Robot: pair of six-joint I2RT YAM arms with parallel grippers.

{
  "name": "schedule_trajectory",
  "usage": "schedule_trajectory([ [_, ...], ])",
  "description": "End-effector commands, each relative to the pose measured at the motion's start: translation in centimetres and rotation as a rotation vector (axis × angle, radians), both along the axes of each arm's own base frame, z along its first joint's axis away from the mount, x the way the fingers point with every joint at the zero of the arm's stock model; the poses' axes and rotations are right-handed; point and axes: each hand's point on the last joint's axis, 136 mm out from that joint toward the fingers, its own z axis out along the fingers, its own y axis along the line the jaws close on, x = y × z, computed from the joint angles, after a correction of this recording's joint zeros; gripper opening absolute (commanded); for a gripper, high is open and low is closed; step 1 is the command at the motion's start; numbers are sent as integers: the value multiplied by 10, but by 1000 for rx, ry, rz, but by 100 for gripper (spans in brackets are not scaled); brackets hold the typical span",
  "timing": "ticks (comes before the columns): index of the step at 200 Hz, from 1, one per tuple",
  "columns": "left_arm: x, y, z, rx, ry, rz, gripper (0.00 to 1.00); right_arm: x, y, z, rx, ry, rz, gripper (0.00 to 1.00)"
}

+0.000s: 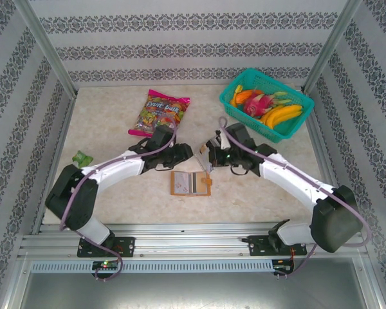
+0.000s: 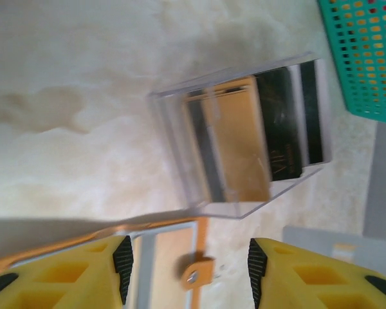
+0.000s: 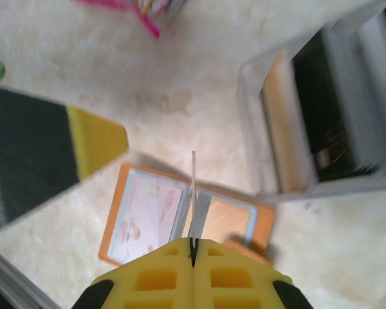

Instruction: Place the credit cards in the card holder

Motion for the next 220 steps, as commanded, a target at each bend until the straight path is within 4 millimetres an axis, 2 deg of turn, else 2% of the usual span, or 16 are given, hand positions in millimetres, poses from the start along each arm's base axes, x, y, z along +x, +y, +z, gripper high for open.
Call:
schedule_trajectory([
  [1, -28, 49, -29, 173, 74, 58, 55, -7, 6, -14, -60, -28, -67, 0],
  [13, -40, 61, -38, 186, 98, 73, 56, -12, 12, -21, -71, -20, -75, 0],
  [35, -56, 68, -51, 175, 141, 69, 58, -17, 17, -31, -127, -31, -101, 0],
  [55, -62, 66, -60, 153, 166, 51, 58, -20, 20, -41, -155, -23, -128, 0],
  [92, -62, 55, -67, 122, 182, 10, 57, -21, 25, -53, -217, -25, -152, 0],
  [137, -60, 47, -69, 95, 182, -22, 57, -22, 13, -70, -342, -19, -196, 0],
  [186, -58, 39, -70, 79, 183, -59, 56, -25, -2, -58, -348, -51, -235, 0],
  [220, -55, 31, -69, 54, 181, -82, 56, -28, -19, -61, -379, -37, -273, 0],
])
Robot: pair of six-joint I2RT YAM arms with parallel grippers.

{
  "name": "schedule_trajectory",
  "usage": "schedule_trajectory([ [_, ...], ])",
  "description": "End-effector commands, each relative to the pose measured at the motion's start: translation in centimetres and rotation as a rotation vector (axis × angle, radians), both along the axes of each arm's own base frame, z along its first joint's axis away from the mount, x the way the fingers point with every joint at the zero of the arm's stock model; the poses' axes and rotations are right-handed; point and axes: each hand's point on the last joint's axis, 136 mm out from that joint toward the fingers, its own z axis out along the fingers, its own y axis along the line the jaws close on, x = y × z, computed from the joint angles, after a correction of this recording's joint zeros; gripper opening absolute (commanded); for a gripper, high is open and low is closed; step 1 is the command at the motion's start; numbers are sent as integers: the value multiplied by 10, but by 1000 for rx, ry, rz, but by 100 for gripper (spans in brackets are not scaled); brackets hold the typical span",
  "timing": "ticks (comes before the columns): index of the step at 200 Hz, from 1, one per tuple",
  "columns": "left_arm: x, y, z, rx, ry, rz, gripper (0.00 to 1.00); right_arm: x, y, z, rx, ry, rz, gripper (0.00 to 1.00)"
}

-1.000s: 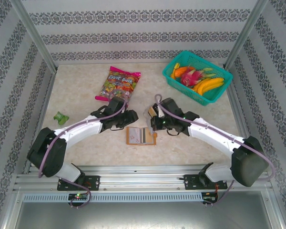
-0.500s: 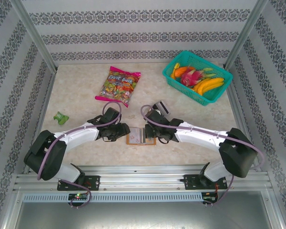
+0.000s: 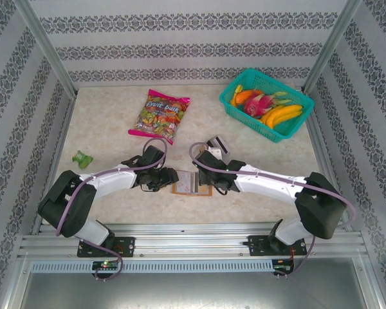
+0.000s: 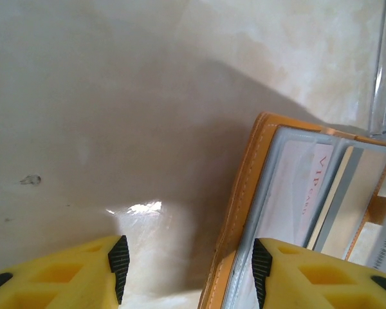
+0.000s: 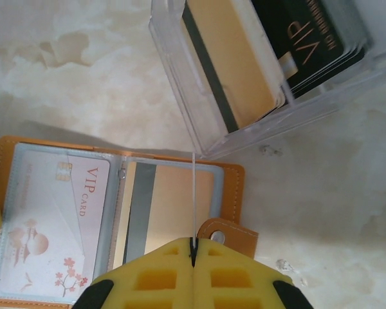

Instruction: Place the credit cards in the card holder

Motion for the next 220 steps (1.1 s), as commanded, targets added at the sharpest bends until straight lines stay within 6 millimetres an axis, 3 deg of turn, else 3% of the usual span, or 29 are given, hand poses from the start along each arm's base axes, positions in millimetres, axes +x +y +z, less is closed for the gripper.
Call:
schedule_trajectory([
  [1, 13, -12, 11, -44, -43, -37, 56, -4, -20, -2, -53, -4, -51, 0],
  [27, 13, -15, 9, -46, -32, -51, 55, -7, -26, -8, -45, 12, -67, 0],
  [78, 12, -16, 6, -47, -22, -56, 52, -8, -18, -15, 42, 37, -58, 0],
  [220, 11, -18, 0, -47, -9, -75, 27, -9, -9, -24, 176, 72, -66, 0],
])
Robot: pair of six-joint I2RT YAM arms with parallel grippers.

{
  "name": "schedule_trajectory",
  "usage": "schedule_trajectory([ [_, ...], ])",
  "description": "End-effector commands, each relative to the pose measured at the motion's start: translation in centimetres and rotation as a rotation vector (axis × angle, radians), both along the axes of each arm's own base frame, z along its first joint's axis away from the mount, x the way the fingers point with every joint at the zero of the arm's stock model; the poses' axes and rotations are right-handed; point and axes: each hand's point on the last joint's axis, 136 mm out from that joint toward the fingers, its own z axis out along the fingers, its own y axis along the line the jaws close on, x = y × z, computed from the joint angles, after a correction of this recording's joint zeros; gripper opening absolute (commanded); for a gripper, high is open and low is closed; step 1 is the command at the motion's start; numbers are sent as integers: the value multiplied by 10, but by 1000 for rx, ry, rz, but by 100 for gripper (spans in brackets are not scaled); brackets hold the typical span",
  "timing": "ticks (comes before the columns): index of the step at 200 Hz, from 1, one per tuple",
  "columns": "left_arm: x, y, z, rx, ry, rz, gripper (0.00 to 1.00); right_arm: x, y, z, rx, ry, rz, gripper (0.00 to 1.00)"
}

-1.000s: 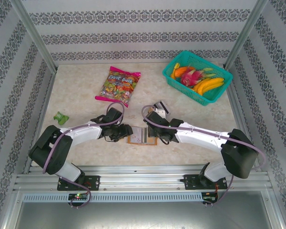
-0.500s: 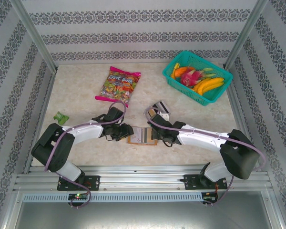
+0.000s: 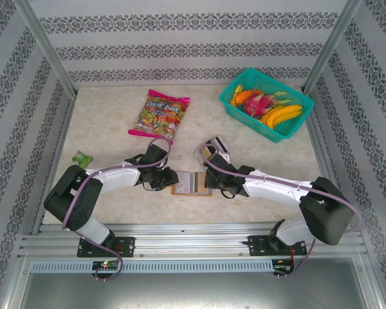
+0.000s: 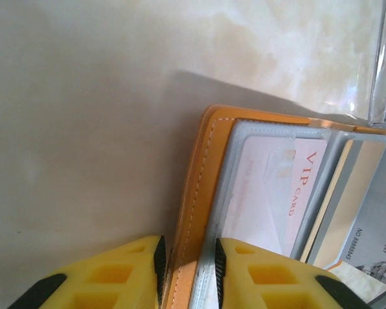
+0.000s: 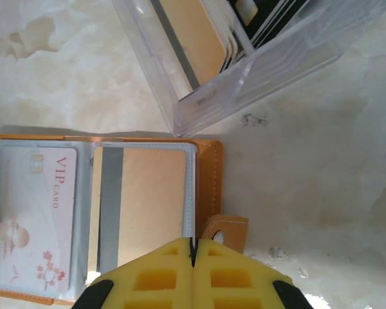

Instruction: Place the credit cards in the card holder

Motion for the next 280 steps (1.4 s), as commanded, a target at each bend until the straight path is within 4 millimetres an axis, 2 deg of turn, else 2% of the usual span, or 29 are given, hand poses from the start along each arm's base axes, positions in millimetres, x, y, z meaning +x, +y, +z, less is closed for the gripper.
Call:
schedule_trajectory([
  [1, 8, -7, 5, -22, -26, -19, 27, 0, 4, -1, 41, 10, -7, 0],
  [45, 8, -8, 5, -21, -26, -24, 22, 1, 7, 11, 53, -7, 6, 0],
  [76, 9, -8, 5, -22, -28, -20, 21, 0, 8, 22, 44, -23, 23, 0],
  [146, 10, -9, 5, -22, -30, -20, 20, 0, 20, 51, 139, -61, 44, 0],
  [191, 10, -10, 6, -27, -36, -21, 18, -2, 49, 59, 251, -36, 122, 0],
  [239, 11, -4, 12, -15, -63, 4, 18, -3, 88, 47, 295, 33, 215, 0],
  [249, 10, -2, 11, -4, -63, 8, 17, -3, 88, 43, 271, 40, 205, 0],
  [280, 7, 2, 10, 12, -60, 13, 17, 4, 60, 36, 220, 17, 100, 0],
])
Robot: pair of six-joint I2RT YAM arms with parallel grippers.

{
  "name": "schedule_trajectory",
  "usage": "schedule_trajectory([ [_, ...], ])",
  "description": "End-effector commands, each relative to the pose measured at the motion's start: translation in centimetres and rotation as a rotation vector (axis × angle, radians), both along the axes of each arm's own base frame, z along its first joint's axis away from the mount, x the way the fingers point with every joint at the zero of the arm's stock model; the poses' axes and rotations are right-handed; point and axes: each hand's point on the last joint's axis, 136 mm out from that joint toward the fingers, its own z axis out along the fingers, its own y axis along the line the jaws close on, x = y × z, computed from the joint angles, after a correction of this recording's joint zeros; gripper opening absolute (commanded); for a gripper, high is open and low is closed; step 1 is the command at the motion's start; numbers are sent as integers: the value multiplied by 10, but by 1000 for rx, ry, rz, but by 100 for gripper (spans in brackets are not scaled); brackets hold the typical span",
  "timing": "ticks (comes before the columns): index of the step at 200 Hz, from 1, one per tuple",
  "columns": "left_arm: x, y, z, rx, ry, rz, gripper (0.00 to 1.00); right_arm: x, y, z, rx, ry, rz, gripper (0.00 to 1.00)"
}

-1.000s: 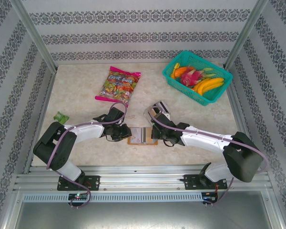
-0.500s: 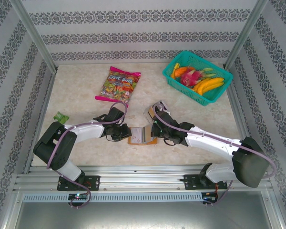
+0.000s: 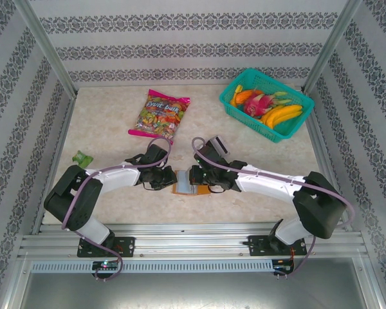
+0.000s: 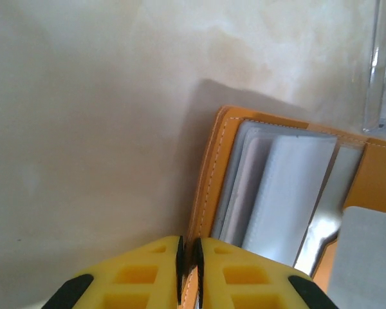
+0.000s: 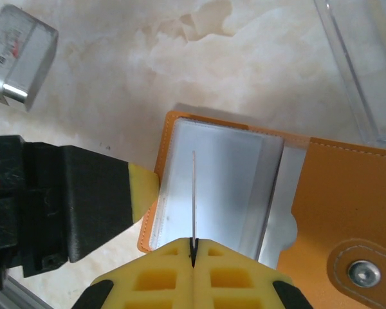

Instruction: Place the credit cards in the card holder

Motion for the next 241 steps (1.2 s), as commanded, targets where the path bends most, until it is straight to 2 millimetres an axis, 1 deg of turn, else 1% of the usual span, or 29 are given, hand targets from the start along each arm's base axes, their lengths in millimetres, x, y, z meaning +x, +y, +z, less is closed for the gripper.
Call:
schedule_trajectory([
  [1, 3, 2, 8, 9, -38, 8, 17, 7, -14, 7, -2, -27, -70, 0],
  [17, 2, 3, 7, 13, -35, 9, 17, 9, -25, 8, 23, -39, -98, 0],
  [40, 4, 3, 9, 9, -50, 11, 17, 8, -35, 0, 64, -23, -122, 0],
  [62, 4, 3, 9, 12, -46, 7, 17, 7, -30, -5, 168, -11, -133, 0],
  [78, 2, 3, 6, 13, -35, 9, 16, 7, -27, -4, 220, -21, -139, 0],
  [96, 1, 4, 3, 8, -25, 22, 16, 7, -27, -6, 234, -24, -148, 0],
  [112, -2, 4, 0, 2, -14, 35, 15, 5, -29, -12, 244, -19, -161, 0],
  [138, -5, 3, -5, 1, 1, 46, 15, 3, -27, -18, 285, -14, -167, 0],
  [156, -8, 0, -7, 1, 9, 41, 15, 3, -27, -26, 298, 2, -181, 0],
  [168, -9, -1, -9, 2, 12, 39, 15, 2, -23, -28, 318, 2, -172, 0],
  [198, -11, -3, -10, 5, 14, 35, 14, 1, -18, -38, 333, 29, -171, 0],
  [241, -13, -2, -11, 13, 17, 32, 14, -1, -23, -56, 262, 37, -166, 0],
])
